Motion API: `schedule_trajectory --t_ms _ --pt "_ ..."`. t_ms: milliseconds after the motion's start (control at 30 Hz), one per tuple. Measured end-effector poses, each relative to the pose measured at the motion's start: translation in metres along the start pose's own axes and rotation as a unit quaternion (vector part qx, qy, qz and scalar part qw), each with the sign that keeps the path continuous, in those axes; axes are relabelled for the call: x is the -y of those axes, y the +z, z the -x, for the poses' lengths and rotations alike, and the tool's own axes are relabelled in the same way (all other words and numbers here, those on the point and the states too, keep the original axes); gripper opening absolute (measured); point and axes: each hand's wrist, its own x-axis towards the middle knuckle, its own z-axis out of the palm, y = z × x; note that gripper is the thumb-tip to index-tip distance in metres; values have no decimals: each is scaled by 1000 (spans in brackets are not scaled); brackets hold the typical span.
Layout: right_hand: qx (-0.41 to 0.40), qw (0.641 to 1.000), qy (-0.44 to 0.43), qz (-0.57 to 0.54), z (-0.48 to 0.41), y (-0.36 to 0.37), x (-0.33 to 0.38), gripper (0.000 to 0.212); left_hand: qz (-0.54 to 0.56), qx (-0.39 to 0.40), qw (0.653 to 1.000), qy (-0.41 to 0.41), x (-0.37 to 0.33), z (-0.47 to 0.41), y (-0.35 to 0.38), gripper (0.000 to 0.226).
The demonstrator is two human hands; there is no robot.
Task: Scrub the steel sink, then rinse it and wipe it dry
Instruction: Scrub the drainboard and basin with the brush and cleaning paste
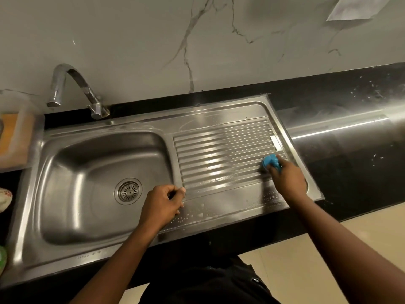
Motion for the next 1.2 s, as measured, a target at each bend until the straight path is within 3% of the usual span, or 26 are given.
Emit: schedule_trajectory --t_ms 133,367,700,1200 --pt "18 999 -8 -41 21 31 25 53 5 -3 1000 -4 -4 -2 7 29" --pt "105 987 -121 -20 68 72 66 56 -1 2 1000 0 -16 -5 32 30" --pt "7 1000 -24 3 -25 -37 -53 55 9 7 1000 -5 -32 -8 63 27" --pt "24 999 2 -49 -25 -46 -58 56 -7 8 1000 8 -38 -13 92 25"
